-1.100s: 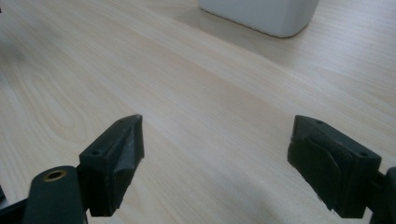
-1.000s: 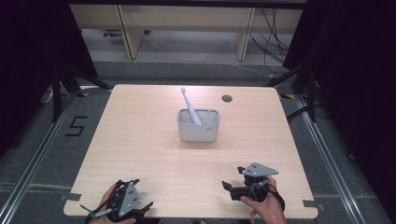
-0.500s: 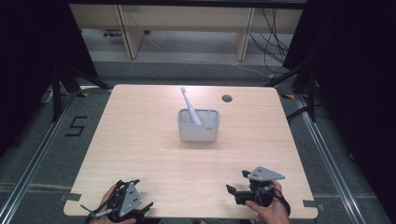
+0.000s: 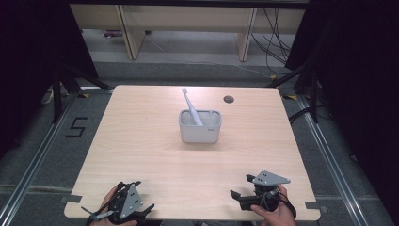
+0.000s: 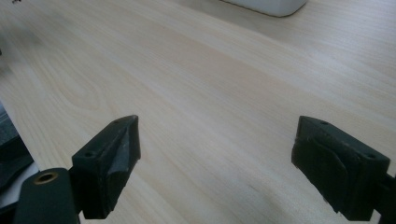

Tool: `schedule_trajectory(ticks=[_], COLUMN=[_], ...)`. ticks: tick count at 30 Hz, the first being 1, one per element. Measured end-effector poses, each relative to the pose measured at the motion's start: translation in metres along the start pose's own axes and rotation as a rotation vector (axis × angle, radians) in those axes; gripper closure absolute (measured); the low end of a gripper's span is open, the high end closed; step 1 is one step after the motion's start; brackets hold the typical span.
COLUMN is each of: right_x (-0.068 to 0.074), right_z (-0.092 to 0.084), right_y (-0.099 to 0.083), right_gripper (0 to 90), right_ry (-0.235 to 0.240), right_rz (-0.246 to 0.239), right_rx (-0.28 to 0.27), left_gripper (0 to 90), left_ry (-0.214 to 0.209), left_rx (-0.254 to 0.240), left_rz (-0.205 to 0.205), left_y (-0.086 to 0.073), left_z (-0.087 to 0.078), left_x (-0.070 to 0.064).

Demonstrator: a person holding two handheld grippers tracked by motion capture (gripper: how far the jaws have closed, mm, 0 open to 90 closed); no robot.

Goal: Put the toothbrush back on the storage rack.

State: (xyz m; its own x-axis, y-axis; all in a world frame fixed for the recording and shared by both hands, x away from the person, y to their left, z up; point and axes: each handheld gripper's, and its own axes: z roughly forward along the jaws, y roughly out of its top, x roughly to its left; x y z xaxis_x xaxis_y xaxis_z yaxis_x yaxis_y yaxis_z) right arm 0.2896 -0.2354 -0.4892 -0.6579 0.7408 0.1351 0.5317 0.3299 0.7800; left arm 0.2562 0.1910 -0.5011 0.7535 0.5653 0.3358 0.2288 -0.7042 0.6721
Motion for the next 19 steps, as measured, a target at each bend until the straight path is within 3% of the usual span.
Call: schedule_trajectory(ticks=[2, 10, 13, 14, 15, 18, 19], right_x=[-0.0002, 0.0002, -0.0013, -0.0012, -0.0014, -0.0012, -0.0009], right_z=[0.0004, 0.0000, 0.0010, 0.0005, 0.0005, 0.0016, 0.0009], right_y=[0.0002, 0.0001, 0.0000, -0.0001, -0.0001, -0.0003, -0.0003], right_gripper=[16.0, 16.0, 16.0, 16.0, 16.0, 16.0, 16.0], right_ry=[-0.008, -0.007, -0.017, -0.013, -0.013, 0.005, -0.006], right_rz=[-0.015, -0.012, -0.029, -0.029, -0.031, -0.023, -0.024], right_rx=[-0.004, 0.000, -0.011, -0.008, -0.008, -0.002, 0.001], left_gripper=[14.9, 14.9, 14.9, 14.9, 14.9, 14.9, 14.9], left_ry=[0.008, -0.005, 0.010, -0.005, -0.008, 0.000, 0.000], left_rx=[-0.022, 0.001, -0.022, -0.016, 0.003, 0.001, -0.017], left_rz=[-0.023, 0.003, -0.022, -0.023, 0.000, 0.001, -0.019], left_y=[-0.0003, 0.0003, -0.0002, 0.0000, 0.0002, 0.0002, -0.0001], left_z=[0.0017, -0.0004, 0.0016, 0.0007, -0.0002, 0.0000, 0.0012], left_x=[-0.0014, 0.0002, -0.0011, -0.0010, 0.0003, 0.0000, -0.0011])
